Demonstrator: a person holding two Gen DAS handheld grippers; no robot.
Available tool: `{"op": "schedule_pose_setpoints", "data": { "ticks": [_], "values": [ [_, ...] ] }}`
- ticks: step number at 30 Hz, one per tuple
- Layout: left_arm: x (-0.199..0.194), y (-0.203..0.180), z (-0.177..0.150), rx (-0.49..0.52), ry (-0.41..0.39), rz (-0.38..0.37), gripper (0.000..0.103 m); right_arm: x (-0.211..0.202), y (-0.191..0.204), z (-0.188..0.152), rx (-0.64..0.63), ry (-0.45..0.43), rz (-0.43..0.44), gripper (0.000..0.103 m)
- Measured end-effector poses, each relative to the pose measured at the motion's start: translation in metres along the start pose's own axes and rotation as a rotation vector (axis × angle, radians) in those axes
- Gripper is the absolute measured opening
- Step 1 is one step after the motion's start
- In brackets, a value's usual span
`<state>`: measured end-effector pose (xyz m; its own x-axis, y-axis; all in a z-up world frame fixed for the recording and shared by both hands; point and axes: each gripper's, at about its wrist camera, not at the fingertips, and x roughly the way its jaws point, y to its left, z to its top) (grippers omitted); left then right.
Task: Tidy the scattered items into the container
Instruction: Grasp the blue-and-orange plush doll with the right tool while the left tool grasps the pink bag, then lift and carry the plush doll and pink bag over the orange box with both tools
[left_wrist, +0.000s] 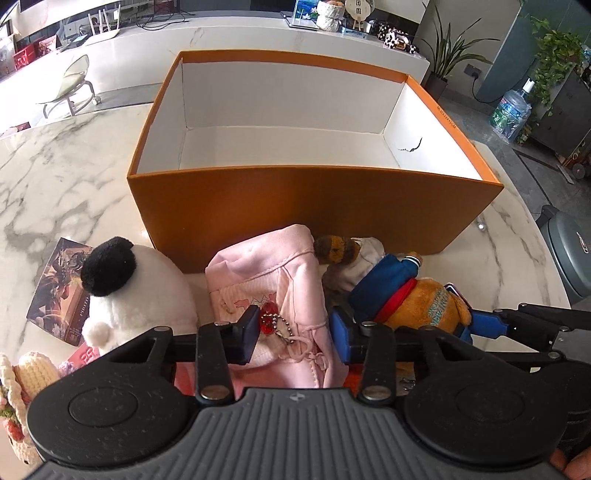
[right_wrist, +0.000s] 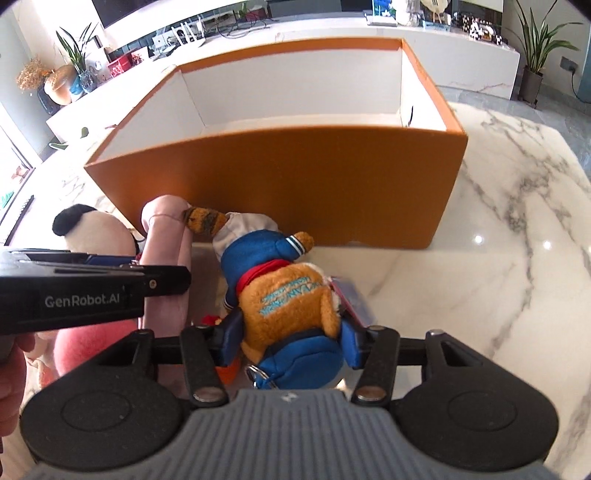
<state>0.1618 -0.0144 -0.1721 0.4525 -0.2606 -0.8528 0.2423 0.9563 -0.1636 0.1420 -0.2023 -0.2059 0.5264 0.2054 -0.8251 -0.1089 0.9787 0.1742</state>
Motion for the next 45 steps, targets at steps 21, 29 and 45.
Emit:
{"op": "schedule_pose_setpoints", "data": {
  "ticks": [21, 29, 45],
  "values": [
    [-0.113, -0.020, 0.004, 0.042, -0.241, -0.042, 0.045, -0.129, 0.011, 0.001, 0.044, -0.267, 0.032, 0.055],
    [-0.121, -0.014, 0.038, 0.046, -0.300, -0.057, 0.045, -0.140, 0.007, 0.036, 0.046, -0.343, 0.039, 0.055],
    [-0.089, -0.015, 0.128, 0.099, -0.345, -0.040, 0.045, -0.101, 0.003, 0.133, 0.022, -0.394, 0.045, 0.055]
  ]
}}
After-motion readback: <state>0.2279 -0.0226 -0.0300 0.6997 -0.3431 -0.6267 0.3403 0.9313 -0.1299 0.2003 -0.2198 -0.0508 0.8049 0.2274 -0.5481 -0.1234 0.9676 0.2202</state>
